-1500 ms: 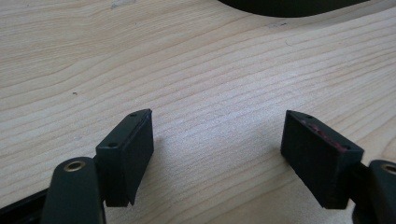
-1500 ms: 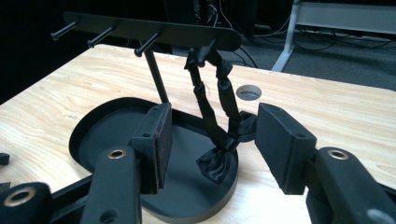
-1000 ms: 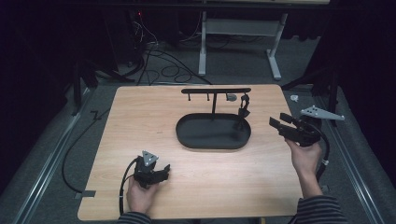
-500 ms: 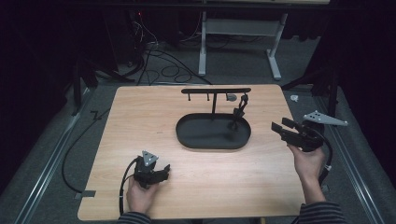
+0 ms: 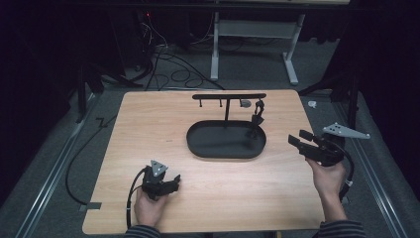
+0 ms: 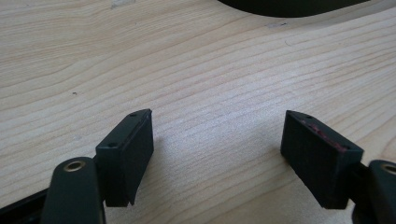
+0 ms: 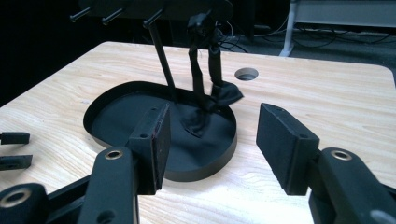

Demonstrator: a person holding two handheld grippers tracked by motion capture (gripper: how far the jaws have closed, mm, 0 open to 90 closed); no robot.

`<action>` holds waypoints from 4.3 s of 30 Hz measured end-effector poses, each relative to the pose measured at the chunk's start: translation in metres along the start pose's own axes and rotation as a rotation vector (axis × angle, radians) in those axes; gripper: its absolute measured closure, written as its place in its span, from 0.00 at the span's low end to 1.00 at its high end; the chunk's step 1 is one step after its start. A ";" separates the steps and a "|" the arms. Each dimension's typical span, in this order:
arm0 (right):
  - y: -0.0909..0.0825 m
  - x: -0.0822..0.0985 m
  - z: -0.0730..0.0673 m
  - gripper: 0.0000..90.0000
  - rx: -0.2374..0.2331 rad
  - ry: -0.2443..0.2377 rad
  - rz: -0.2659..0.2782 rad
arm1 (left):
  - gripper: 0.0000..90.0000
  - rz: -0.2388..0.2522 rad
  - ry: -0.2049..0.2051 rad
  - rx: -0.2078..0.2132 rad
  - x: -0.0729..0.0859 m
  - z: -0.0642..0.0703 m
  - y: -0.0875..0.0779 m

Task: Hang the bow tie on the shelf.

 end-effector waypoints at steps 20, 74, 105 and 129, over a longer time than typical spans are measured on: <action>-0.008 0.017 -0.003 0.51 -0.018 0.021 -0.003 | 0.29 0.000 0.000 0.000 0.000 0.000 0.000; -0.001 0.059 -0.017 0.51 -0.069 0.071 -0.034 | 0.29 0.000 0.000 0.000 0.000 0.000 0.000; 0.018 0.085 -0.031 0.51 -0.086 0.065 -0.096 | 0.29 0.000 0.000 0.000 0.000 0.000 0.000; 0.045 0.096 -0.042 0.52 -0.084 0.015 -0.156 | 0.29 0.000 0.000 0.000 0.000 0.000 0.000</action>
Point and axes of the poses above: each handheld gripper's, and its own axes: y roughly forward along the jaws, x roughly out of its underside, z roughly to its right, the point moved 5 cm from there along y, roughly forward along the jaws, and after that the axes turned 4 degrees about z, right-handed, at the moved point
